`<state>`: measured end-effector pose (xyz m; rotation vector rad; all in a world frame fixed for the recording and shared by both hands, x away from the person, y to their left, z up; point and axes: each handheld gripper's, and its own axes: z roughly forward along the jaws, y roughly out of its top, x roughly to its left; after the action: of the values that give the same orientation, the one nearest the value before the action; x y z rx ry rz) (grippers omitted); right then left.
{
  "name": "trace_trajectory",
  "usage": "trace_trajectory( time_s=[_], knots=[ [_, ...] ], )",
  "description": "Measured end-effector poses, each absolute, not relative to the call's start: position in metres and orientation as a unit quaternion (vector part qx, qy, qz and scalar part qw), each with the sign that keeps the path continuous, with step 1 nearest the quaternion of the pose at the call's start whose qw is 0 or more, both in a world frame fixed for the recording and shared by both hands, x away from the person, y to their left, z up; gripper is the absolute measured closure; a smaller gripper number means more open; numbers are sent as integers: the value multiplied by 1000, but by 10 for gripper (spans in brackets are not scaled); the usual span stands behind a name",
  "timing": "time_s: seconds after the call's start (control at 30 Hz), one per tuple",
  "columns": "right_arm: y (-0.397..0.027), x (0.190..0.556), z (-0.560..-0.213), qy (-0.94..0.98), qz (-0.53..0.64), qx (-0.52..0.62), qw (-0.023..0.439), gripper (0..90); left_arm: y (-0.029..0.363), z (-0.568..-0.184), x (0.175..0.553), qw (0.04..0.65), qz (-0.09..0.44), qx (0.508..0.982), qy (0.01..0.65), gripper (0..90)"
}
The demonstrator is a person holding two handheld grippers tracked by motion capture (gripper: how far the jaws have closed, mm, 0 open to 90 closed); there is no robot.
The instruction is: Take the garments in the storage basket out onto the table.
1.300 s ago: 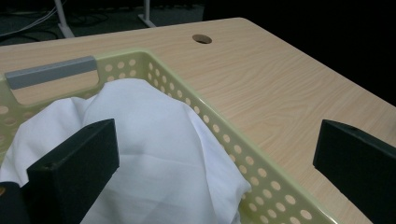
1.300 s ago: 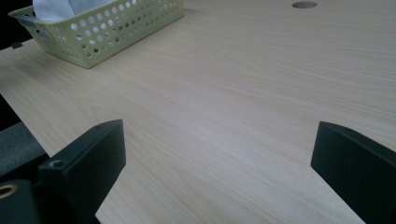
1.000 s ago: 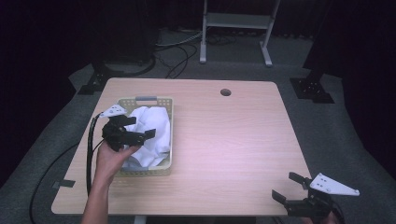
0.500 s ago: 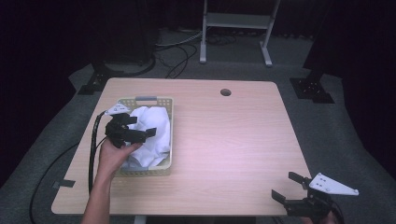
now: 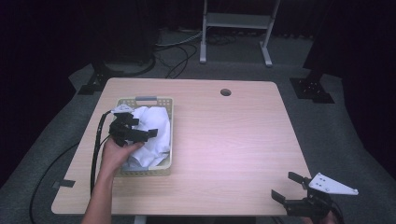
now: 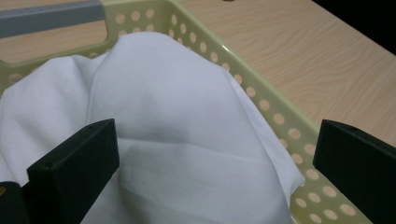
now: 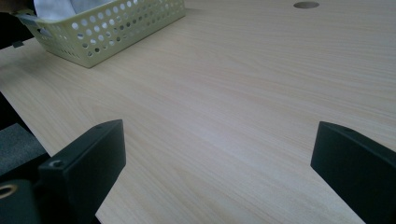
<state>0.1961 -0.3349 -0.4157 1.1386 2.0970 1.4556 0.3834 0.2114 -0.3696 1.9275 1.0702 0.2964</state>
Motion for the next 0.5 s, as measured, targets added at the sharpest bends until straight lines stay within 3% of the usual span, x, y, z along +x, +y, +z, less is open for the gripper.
trace_trajectory(
  time_s=[0.5],
  knots=[
    [-336, 197, -415, 738, 515, 401, 174, 30, 210, -380, 392, 414, 103, 789, 443, 28]
  ],
)
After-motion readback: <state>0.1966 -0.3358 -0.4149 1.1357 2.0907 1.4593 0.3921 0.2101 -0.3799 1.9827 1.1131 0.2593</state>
